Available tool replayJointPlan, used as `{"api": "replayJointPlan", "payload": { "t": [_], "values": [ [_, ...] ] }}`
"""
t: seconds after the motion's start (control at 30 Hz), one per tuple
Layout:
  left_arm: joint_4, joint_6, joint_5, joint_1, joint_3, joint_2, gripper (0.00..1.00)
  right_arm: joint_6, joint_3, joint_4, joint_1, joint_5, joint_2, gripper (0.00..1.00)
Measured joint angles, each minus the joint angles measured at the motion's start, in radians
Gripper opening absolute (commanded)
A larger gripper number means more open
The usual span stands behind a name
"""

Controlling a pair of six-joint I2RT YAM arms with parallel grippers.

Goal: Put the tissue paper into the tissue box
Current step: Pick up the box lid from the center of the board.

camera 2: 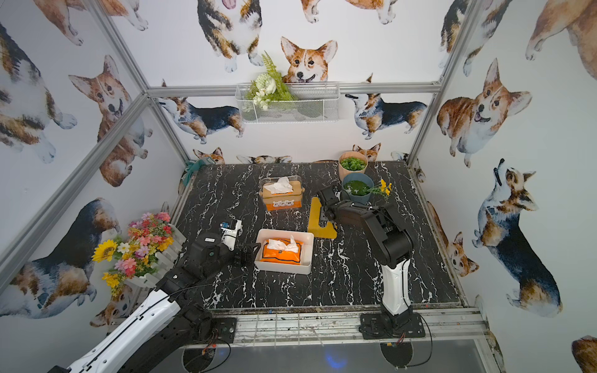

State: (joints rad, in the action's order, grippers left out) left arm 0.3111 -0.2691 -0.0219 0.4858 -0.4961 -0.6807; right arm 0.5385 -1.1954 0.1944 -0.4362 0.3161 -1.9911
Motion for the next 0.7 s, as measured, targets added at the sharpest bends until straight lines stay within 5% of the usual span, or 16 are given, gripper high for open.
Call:
{"api": "replayJointPlan", "payload": {
  "t": [0.7],
  "values": [
    [0.000,0.000,-0.001,0.000,0.000,-0.001,1.00,-0.037,-0.055,0.208,-0.002,-0.158,0.159,0.16]
  ]
}}
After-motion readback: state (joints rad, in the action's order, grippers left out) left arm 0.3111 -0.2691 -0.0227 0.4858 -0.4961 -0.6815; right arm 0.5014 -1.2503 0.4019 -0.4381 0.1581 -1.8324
